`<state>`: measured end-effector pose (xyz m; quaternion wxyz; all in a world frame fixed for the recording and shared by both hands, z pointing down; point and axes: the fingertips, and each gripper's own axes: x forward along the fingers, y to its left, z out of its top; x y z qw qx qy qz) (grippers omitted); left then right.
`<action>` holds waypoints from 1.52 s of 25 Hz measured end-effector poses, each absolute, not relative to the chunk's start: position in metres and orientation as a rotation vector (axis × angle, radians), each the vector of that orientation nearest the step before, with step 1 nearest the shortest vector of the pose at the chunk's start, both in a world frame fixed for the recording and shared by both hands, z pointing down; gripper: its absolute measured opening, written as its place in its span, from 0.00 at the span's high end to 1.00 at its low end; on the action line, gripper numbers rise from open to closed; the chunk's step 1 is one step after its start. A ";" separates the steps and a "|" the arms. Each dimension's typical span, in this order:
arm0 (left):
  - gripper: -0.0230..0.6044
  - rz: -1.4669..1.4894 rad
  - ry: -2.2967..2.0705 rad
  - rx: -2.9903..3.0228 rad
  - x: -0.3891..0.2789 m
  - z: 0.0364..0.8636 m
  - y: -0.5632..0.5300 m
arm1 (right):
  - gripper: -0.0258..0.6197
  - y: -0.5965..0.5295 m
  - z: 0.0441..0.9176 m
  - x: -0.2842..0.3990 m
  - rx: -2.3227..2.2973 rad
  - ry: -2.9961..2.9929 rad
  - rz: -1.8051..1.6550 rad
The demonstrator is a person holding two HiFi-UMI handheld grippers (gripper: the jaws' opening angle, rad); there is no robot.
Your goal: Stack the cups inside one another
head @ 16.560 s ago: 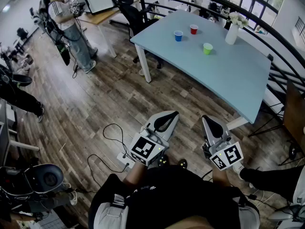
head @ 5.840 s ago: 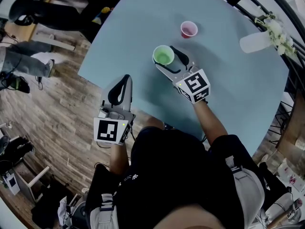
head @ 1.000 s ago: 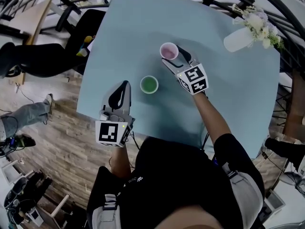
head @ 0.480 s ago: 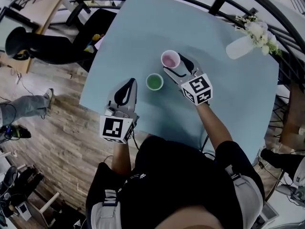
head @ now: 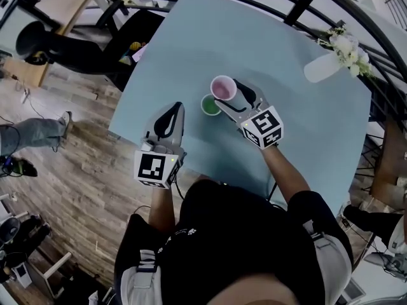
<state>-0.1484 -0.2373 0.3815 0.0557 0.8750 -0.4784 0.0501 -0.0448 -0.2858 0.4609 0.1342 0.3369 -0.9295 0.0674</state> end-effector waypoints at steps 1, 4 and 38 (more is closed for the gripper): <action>0.98 0.150 -1.454 2.653 -0.150 0.381 -0.236 | 0.46 -0.283 0.461 -0.047 0.972 -2.695 0.199; 0.98 0.146 -1.460 2.651 -0.153 0.381 -0.232 | 0.46 -0.276 0.463 -0.051 0.958 -2.698 0.210; 0.98 0.113 -1.497 2.592 -0.180 0.392 -0.225 | 0.46 -0.252 0.534 -0.071 0.859 -2.543 0.231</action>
